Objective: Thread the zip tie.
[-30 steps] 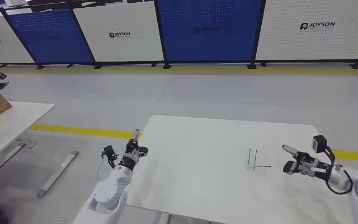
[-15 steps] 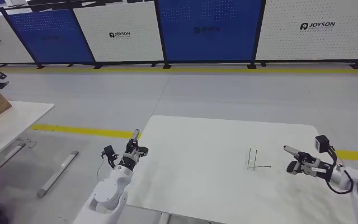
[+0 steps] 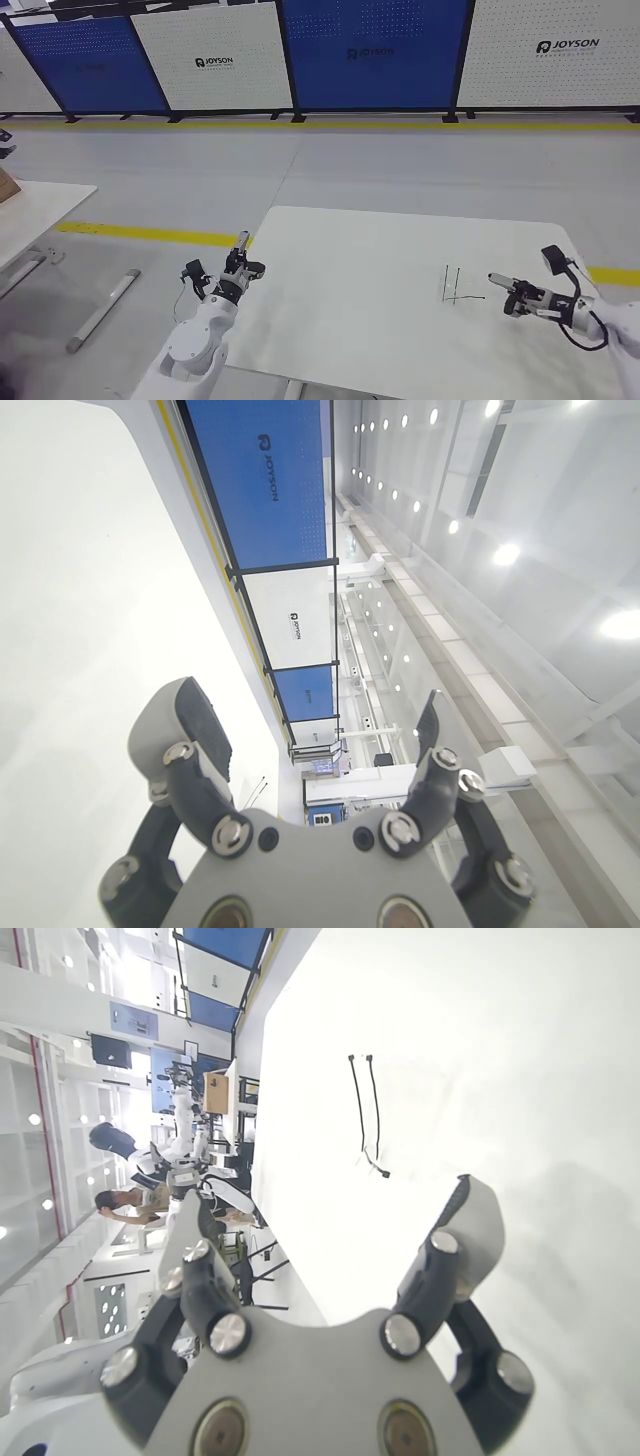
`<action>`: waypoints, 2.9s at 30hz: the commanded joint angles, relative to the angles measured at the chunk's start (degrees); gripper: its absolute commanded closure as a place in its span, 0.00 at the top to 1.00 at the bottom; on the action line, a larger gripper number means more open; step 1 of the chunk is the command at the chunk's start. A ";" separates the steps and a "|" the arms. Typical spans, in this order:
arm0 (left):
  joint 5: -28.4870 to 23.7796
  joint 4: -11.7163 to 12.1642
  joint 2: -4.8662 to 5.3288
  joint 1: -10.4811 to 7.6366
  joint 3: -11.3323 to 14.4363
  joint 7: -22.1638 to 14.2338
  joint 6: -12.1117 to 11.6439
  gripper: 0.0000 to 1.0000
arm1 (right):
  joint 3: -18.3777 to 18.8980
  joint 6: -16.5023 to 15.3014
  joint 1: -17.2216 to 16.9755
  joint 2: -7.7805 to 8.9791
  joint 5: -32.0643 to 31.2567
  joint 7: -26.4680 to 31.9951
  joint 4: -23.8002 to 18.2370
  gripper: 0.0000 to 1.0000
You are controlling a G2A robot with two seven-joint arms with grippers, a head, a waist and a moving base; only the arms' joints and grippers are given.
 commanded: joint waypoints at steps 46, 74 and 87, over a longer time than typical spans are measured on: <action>0.00 0.00 0.00 0.00 0.00 0.00 0.00 1.00 | -8.45 -1.54 6.63 -1.12 0.91 -0.78 11.44 0.40; 0.00 0.00 0.00 0.00 0.00 0.00 0.00 1.00 | -1.94 -6.50 4.22 0.94 13.35 3.97 9.72 0.00; 0.00 0.00 0.00 0.00 0.00 0.00 0.00 1.00 | 4.19 -6.68 -1.97 2.39 20.90 6.07 1.41 0.00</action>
